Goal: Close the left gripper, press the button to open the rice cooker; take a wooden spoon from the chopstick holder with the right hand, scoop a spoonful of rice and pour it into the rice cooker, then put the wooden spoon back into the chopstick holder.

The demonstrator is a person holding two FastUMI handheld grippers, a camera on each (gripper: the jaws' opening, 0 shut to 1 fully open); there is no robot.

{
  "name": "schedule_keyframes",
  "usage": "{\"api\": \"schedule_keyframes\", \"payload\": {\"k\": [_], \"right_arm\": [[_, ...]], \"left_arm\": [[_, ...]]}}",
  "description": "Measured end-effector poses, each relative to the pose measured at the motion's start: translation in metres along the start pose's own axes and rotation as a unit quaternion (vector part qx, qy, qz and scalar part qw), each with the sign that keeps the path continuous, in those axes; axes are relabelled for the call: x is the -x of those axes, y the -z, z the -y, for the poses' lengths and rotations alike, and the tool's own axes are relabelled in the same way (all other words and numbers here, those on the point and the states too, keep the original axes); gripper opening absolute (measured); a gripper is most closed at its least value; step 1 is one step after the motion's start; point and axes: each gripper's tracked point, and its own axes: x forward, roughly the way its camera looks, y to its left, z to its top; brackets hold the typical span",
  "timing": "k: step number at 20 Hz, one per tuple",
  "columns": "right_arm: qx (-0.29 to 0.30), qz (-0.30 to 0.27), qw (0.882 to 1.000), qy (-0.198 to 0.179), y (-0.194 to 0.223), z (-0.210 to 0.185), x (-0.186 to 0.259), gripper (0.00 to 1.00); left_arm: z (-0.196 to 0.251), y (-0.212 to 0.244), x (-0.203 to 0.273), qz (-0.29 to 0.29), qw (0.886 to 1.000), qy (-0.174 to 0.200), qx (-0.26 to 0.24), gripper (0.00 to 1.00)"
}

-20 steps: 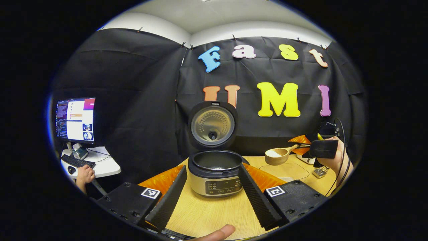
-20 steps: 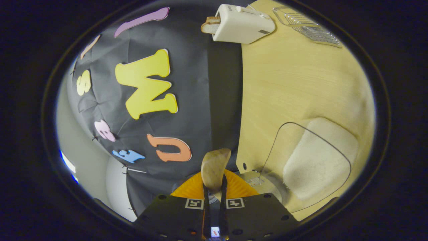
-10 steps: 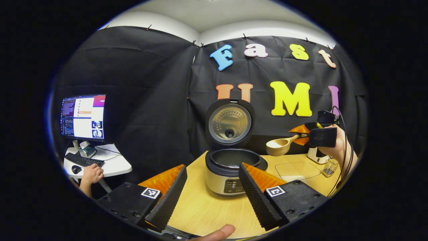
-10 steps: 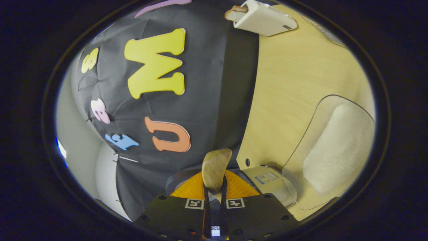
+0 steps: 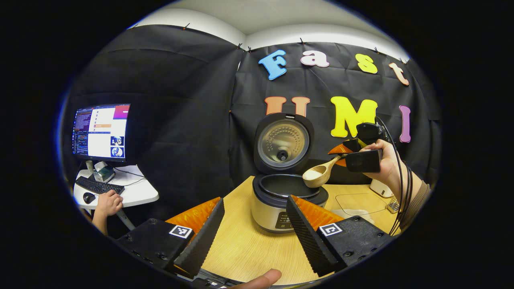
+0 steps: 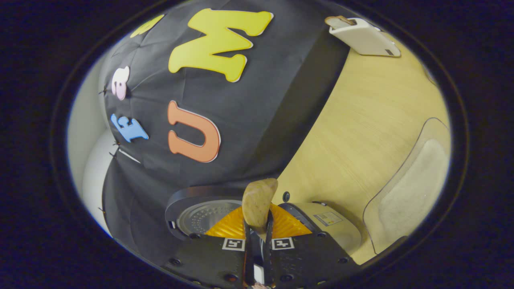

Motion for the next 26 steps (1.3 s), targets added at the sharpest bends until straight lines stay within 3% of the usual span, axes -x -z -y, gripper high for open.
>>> {"api": "schedule_keyframes", "payload": {"k": [8,14,22,24,26], "right_arm": [[0.130,0.000,0.991,0.011,0.032,-0.026,-0.012,0.09],[0.237,0.007,0.971,0.023,0.047,-0.040,-0.014,0.09],[0.364,0.018,0.931,0.018,0.060,-0.057,-0.014,0.09],[0.400,0.026,0.916,0.009,0.063,-0.064,-0.012,0.09],[0.448,0.041,0.893,-0.003,0.067,-0.075,-0.008,0.09]], "left_arm": [[-0.007,-0.001,0.002,0.000,1.000,-0.008,-0.006,0.98],[-0.006,-0.002,0.004,-0.001,1.000,-0.007,-0.003,0.99],[-0.013,0.001,0.004,-0.003,1.000,-0.018,-0.002,0.99],[-0.014,0.000,0.005,-0.002,1.000,-0.022,-0.004,0.99],[-0.014,0.000,0.005,-0.001,1.000,-0.023,-0.006,0.99]]}}
